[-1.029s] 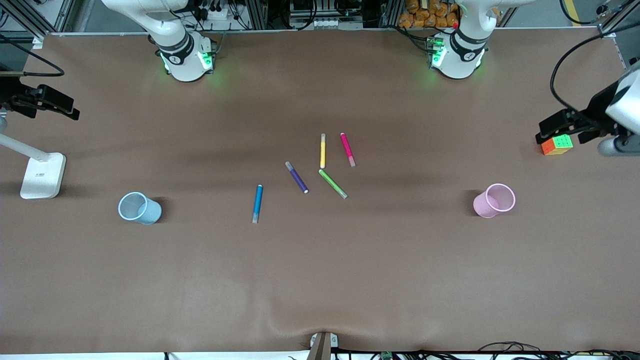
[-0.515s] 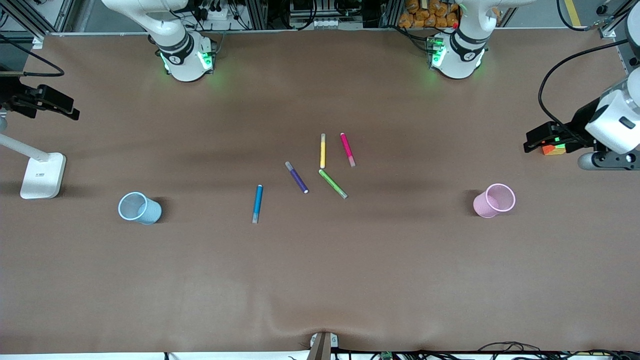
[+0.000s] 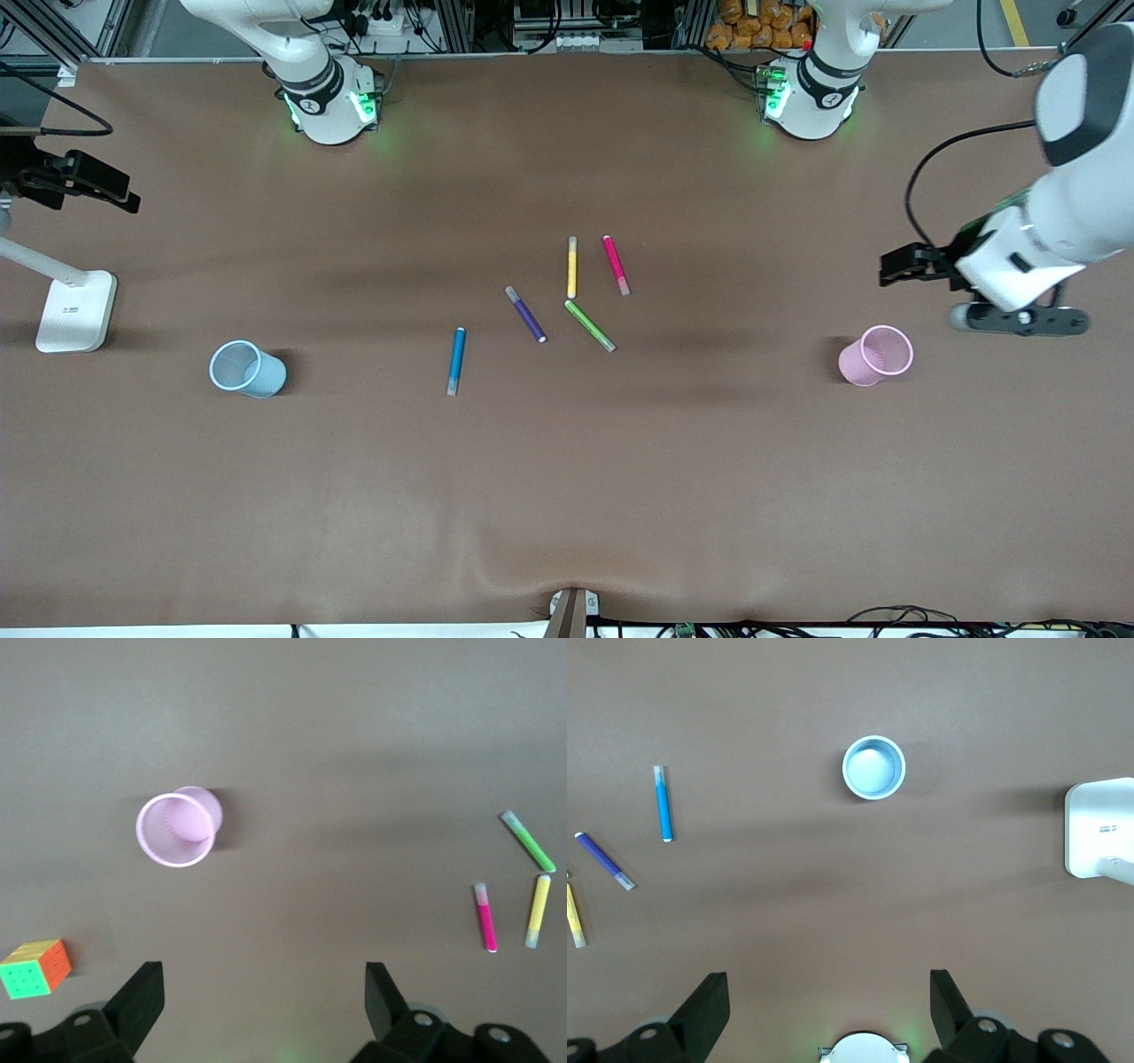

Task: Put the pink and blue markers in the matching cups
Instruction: 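Move the left gripper over the pink cup toward the markers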

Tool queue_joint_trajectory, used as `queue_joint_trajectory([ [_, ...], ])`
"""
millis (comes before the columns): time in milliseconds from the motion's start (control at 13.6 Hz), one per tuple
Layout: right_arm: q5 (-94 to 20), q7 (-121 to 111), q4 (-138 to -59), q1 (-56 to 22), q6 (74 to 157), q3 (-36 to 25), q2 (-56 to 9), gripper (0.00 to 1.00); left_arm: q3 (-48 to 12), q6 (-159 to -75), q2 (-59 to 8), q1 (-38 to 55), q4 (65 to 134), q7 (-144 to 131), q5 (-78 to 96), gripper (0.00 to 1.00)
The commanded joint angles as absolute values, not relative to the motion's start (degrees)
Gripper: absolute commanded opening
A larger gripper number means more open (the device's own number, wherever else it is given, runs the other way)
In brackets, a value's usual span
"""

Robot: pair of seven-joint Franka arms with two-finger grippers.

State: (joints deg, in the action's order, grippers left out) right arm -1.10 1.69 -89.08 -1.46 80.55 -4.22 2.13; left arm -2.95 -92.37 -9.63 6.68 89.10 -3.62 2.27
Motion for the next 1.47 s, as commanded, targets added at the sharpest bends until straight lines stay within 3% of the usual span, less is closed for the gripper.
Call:
queue_joint_trajectory([
  [0,-1.2,1.6,-88.9,-1.1,81.6,-4.2,1.8,1.0,-3.1,-91.9,-11.7,10.5,86.7,-4.2,-0.3,1.0],
  [1029,-0.6,1.3,-90.2,1.1,81.9,-4.4,1.8,1.0,-4.0,-95.5,-18.2,20.8,87.4,-22.0,6.1,1.0],
  [1397,-1.1,0.1,-89.9,2.8,81.4,-4.3,1.9,1.0,-3.9,-99.8,-19.2,25.8,92.1,-31.2,6.5,1.0],
])
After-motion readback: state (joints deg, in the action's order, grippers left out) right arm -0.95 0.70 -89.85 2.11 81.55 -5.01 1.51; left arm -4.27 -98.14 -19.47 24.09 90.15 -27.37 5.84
